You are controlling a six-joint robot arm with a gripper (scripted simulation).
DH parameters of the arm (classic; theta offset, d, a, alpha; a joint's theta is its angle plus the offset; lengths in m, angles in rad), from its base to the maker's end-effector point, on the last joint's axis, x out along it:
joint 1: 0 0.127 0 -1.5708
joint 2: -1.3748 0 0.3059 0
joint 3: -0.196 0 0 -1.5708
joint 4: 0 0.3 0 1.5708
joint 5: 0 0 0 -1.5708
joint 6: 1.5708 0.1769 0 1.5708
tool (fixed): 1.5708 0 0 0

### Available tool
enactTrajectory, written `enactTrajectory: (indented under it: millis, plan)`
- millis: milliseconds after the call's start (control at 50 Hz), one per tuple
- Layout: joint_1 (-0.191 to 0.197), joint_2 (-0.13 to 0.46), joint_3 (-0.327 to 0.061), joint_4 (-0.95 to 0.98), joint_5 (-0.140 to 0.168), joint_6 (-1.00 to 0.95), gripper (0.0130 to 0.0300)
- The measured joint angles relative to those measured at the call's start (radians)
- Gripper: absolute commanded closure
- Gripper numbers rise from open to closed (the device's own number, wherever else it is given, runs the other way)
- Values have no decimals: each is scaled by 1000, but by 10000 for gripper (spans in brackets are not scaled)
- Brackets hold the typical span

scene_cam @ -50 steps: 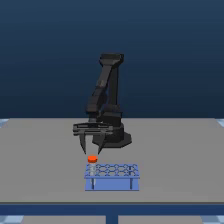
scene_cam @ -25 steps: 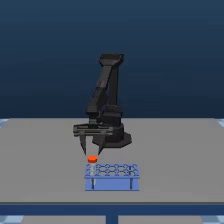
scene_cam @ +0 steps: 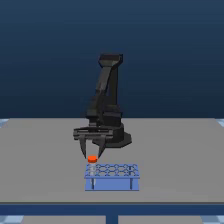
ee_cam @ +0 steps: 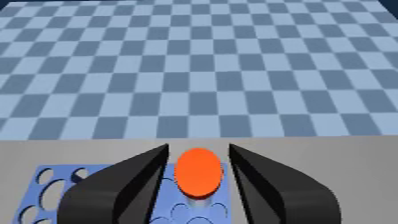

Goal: Pick up the centrifuge tube on the rack

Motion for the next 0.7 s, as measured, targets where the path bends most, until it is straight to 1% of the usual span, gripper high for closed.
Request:
enactTrajectory:
  millis: [340,700]
  plan:
    - [0,35,19,147,-27,-154,130]
    - [0,52,28,210,-47,-228,130]
